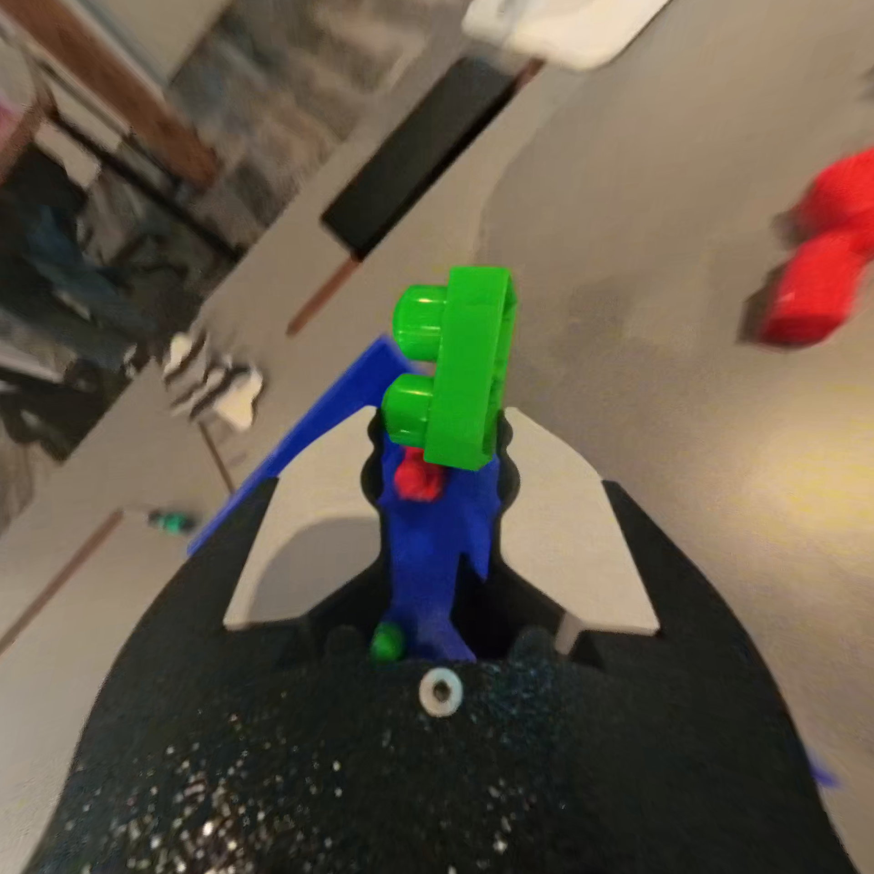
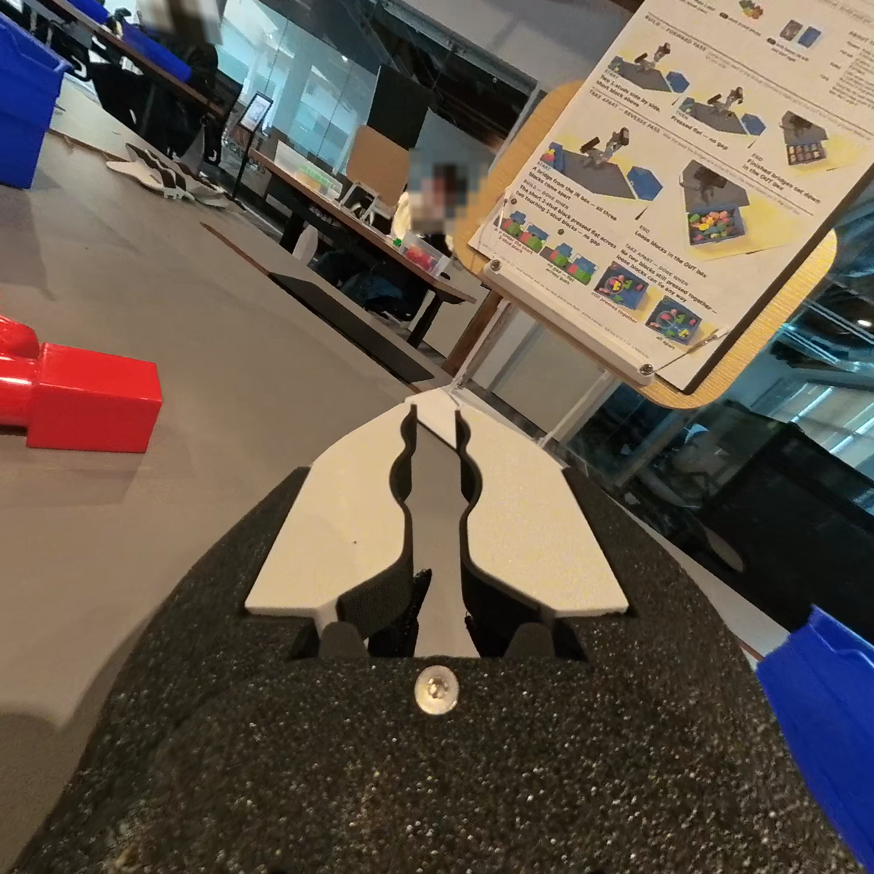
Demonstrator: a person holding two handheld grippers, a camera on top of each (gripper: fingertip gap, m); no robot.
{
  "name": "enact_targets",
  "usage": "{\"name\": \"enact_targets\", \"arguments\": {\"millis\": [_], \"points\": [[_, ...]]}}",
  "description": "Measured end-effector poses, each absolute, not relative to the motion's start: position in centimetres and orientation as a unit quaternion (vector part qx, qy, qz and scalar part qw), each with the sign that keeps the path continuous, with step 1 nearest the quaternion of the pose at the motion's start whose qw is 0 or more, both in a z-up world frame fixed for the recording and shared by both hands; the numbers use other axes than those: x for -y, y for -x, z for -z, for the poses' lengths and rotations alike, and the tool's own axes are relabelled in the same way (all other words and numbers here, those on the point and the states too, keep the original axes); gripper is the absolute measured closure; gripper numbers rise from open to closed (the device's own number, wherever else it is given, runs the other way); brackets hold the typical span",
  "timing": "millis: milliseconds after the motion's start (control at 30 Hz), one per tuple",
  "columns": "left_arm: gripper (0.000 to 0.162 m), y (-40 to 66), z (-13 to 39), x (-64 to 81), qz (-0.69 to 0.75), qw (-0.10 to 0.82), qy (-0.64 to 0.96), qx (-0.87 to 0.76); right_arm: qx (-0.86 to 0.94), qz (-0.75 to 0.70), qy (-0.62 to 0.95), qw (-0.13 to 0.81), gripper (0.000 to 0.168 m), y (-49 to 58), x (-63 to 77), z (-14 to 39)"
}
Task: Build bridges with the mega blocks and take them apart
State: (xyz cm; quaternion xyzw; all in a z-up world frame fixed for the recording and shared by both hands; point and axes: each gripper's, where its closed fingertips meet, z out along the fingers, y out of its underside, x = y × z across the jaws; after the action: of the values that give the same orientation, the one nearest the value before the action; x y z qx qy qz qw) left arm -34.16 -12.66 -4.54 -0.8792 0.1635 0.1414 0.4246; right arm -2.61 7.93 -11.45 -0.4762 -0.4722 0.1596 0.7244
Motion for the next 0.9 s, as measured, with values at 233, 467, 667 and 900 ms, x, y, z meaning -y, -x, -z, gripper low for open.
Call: {"name": "enact_targets", "arguments": {"millis": [233, 467, 667, 900], "points": [[0.117, 13.5, 8.2, 7.9, -0.053, 0.353, 0.845, -0.398, 0.424, -0.162, 0.491, 0.743, 0.153, 0.9, -9.1, 10.4], [0.117, 4.1, 16.3, 1.5, -0.040, 0.292, 0.838, -0.460, 0.400, -0.117, 0.500, 0.759, 0.154, -1.8, -11.1, 9.7], [0.117, 1.9, 19.6, -3.5, -0.046, 0.262, 0.853, -0.449, 0.339, -0.054, 0.553, 0.760, 0.153, -5.3, -14.2, 9.9], [0.056, 0.1, 20.3, -6.6, 0.036, 0.300, 0.879, -0.370, 0.307, -0.067, 0.576, 0.754, 0.154, -6.6, -15.1, 10.1]]}}
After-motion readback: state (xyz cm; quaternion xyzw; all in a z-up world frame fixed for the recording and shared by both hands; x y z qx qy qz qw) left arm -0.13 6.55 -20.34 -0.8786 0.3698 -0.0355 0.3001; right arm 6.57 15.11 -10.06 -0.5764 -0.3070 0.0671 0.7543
